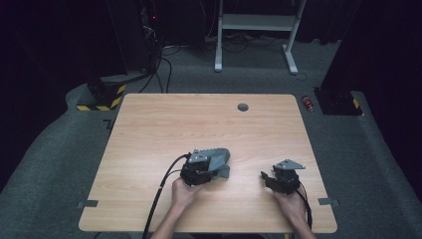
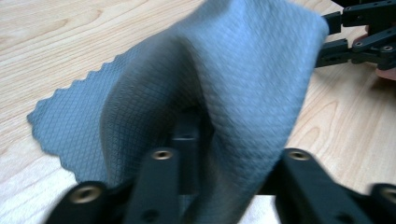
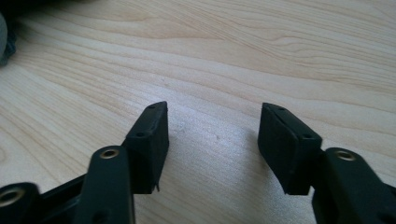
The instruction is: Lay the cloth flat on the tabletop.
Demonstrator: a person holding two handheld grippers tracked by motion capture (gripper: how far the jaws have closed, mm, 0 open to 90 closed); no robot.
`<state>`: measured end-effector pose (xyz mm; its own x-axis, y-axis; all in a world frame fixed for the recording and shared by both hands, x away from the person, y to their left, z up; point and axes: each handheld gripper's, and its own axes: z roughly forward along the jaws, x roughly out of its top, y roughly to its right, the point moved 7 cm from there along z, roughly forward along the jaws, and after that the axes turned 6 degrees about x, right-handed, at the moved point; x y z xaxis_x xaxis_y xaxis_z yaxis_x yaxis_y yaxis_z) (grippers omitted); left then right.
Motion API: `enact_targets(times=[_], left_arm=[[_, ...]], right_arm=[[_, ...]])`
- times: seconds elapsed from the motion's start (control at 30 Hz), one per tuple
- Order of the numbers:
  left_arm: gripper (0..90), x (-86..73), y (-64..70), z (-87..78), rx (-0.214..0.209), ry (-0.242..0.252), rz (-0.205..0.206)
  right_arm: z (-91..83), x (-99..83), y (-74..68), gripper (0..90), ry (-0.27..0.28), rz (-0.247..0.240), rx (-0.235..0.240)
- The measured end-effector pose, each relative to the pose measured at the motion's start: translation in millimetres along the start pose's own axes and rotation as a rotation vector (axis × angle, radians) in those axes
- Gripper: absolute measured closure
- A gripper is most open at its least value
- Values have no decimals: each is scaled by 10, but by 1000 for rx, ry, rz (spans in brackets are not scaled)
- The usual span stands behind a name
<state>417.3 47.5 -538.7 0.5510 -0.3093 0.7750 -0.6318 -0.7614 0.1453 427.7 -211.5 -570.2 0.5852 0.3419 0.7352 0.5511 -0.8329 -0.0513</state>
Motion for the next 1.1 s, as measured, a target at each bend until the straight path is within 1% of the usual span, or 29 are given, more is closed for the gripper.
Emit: enact_targets(times=[0.03,0.07,0.13,0.17,0.23,0.27,0.33,0.43,0.5,0.53,0.57,0.6,0.7,0.77,0.83,0.9,0.93,0.97,1.0,1.07,1.1], left_arm=[[606,-32,-10,-40,2,6,-4],[580,-32,-10,-40,2,6,-4],[556,-121,-31,-103,9,5,-16],[552,-153,-46,-124,12,6,-19],[545,-211,-69,-166,11,14,-32],[540,-233,-77,-186,9,21,-44],[526,-253,-92,-205,11,25,-47],[500,-312,-137,-257,42,37,-61],[482,-341,-175,-275,80,44,-51],[473,-358,-186,-282,99,49,-57],[461,-377,-207,-291,118,52,-53],[450,-396,-224,-296,133,59,-56],[431,-461,-275,-310,160,63,-69],[427,-500,-304,-317,180,63,-69],[427,-530,-335,-323,200,62,-65],[427,-544,-352,-325,218,57,-75],[427,-544,-352,-325,218,57,-75],[429,-541,-363,-324,242,58,-65],[429,-541,-363,-324,242,58,-65],[423,-547,-365,-304,283,32,-36],[419,-550,-363,-293,300,23,-35]], right_arm=[[-2,1,-10,488,-1,0,2],[-8,3,-24,521,-8,-5,8],[-8,16,-79,546,-26,-19,40],[-6,26,-124,554,-25,-29,64],[-14,67,-234,565,-10,-64,110],[-20,95,-296,565,-2,-77,137],[-18,158,-428,564,12,-97,203],[18,236,-631,559,9,-149,272],[61,284,-756,559,3,-184,308],[85,307,-811,559,-2,-198,322],[112,326,-864,559,1,-205,341],[140,340,-913,559,-8,-210,363],[220,384,-1027,563,-23,-226,392],[270,417,-1077,586,-25,-224,405],[311,442,-1115,637,-30,-220,416],[348,447,-1132,719,-34,-220,425],[348,447,-1132,719,-34,-220,425],[356,446,-1141,818,-35,-224,426],[350,448,-1140,854,-31,-239,423],[311,454,-1150,880,-26,-259,420],[286,458,-1151,882,-22,-266,418]])
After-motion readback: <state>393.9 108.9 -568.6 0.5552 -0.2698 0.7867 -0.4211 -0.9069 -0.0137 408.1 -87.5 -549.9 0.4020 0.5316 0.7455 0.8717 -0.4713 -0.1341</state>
